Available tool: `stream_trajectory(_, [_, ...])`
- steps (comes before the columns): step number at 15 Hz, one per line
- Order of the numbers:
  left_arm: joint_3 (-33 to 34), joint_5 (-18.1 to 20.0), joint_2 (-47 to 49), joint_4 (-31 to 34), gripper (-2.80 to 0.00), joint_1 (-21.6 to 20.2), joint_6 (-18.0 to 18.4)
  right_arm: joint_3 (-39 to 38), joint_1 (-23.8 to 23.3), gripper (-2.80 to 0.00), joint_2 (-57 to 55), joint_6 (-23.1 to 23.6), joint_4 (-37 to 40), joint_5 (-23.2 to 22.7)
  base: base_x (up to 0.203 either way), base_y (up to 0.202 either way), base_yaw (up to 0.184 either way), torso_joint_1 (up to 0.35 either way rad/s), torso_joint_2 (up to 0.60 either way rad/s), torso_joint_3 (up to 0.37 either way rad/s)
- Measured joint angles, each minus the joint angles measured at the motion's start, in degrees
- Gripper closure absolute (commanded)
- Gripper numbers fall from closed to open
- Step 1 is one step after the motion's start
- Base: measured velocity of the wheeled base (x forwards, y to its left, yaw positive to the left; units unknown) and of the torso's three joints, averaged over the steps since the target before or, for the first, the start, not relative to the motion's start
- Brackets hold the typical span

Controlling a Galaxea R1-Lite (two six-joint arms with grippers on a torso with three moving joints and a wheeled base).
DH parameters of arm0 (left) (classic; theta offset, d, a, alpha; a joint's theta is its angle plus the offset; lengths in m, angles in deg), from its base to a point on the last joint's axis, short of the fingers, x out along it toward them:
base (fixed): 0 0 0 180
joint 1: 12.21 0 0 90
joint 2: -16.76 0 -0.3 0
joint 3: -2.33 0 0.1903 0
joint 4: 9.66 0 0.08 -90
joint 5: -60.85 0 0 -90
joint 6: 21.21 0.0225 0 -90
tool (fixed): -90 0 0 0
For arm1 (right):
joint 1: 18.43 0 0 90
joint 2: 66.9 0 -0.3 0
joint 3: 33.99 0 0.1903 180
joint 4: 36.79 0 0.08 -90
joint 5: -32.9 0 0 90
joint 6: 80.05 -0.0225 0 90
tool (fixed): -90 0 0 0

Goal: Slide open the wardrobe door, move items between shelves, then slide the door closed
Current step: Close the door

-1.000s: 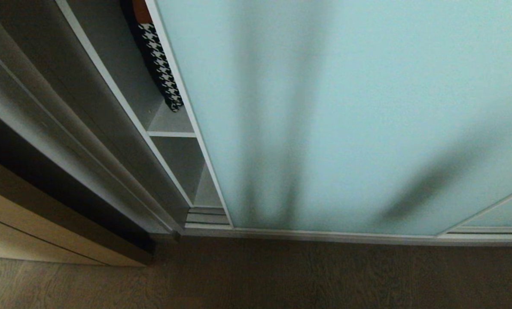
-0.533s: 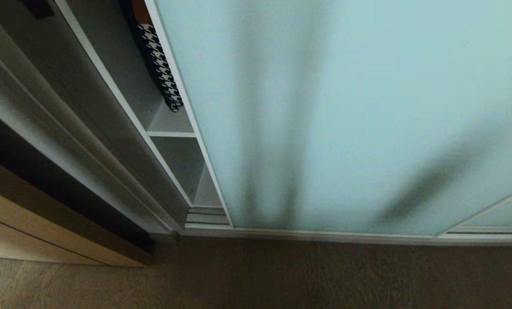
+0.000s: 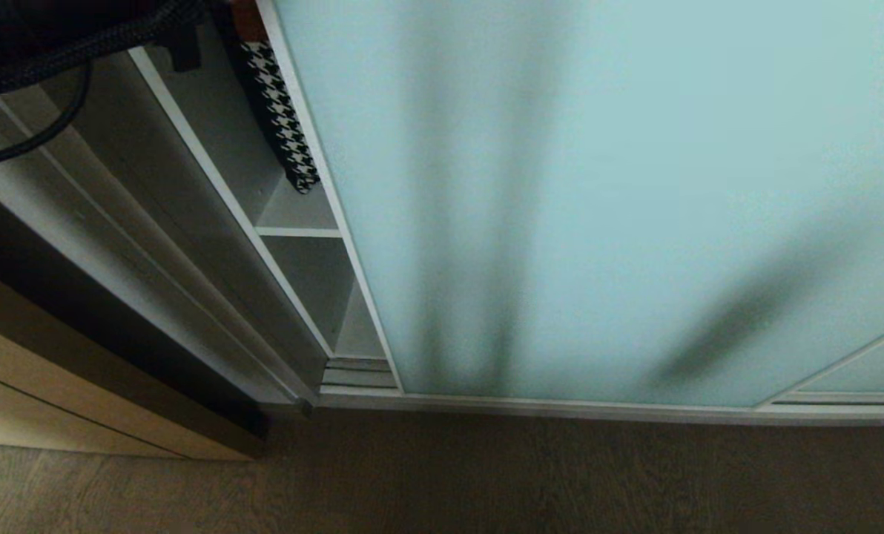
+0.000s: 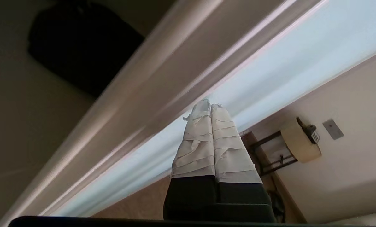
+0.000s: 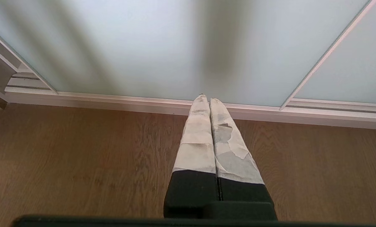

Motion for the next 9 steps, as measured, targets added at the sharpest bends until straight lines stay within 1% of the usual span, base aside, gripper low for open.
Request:
stream_trajectory(2, [-0.2, -3.02, 1.56, -1.11, 0.0, 0.6, 1.44, 0.0, 0.0, 0.0, 0.0, 0.0, 0.02, -0.02, 0.0, 0.0, 0.0, 0.0, 0.0, 0.0])
stream_trajectory(5, [-0.12, -9.32, 3.76, -5.56, 0.0, 1.58, 1.82, 0.0, 0.0, 0.0, -0.02, 0.0, 0.0, 0.0, 0.0, 0.0, 0.0, 0.0, 0.0, 0.0])
stream_trajectory(6, [-0.12, -10.56, 4.04, -6.06, 0.0, 1.71, 1.79, 0.0, 0.0, 0.0, -0.02, 0.0, 0.0, 0.0, 0.0, 0.0, 0.0, 0.0, 0.0, 0.0])
stream_trajectory(9, [0.22, -11.84, 2.97, -6.03, 0.0, 1.78, 1.72, 0.0, 0.0, 0.0, -0.02, 0.0, 0.02, 0.0, 0.0, 0.0, 0.0, 0.0, 0.0, 0.0])
